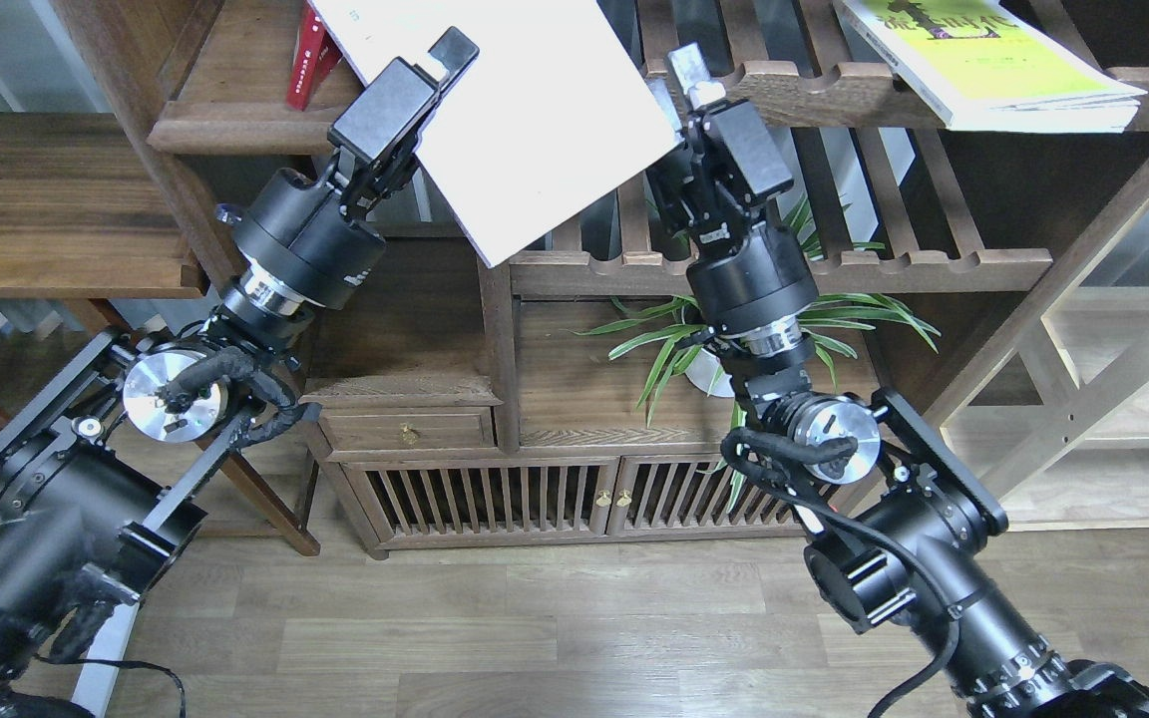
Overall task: Organize books on shelf
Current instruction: 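Carry the white book with the left gripper toward the side shelf section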
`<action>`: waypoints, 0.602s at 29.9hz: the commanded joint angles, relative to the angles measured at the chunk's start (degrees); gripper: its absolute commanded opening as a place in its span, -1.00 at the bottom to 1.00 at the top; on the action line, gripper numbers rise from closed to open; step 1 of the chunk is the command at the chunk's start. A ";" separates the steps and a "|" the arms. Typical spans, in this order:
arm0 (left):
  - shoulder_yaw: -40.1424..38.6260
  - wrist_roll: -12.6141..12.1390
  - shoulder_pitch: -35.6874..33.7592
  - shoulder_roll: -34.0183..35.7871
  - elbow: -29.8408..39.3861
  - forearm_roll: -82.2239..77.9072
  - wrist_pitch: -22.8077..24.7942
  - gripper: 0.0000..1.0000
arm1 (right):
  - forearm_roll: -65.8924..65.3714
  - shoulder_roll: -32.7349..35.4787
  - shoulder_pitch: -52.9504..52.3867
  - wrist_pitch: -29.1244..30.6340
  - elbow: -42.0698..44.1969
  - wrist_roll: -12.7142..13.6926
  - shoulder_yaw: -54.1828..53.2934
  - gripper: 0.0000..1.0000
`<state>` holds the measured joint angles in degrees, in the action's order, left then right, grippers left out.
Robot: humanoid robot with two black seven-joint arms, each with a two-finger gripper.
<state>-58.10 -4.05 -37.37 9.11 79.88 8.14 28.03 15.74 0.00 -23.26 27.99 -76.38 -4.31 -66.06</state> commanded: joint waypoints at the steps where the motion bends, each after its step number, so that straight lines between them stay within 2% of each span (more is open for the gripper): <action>1: 0.09 -0.08 0.28 1.25 0.97 0.03 -0.03 -1.00 | -0.10 0.87 0.15 0.01 0.17 -0.08 -1.26 0.53; 3: 0.53 -1.13 0.46 3.97 2.55 -0.05 -0.03 -1.00 | 0.08 2.80 0.41 0.01 0.52 -0.26 -1.44 0.56; 6: 0.09 -4.30 1.16 7.75 4.31 -0.05 -0.03 -0.99 | 0.25 5.00 1.29 0.01 0.88 -0.34 -2.93 0.57; 18: -2.89 -4.74 2.04 26.56 6.51 -0.40 -0.03 -0.99 | -0.10 8.96 2.87 0.01 2.99 0.01 -3.11 0.67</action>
<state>-60.23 -8.79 -35.30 31.32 85.76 7.86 28.00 15.78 8.63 -20.32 28.00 -73.75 -4.48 -69.27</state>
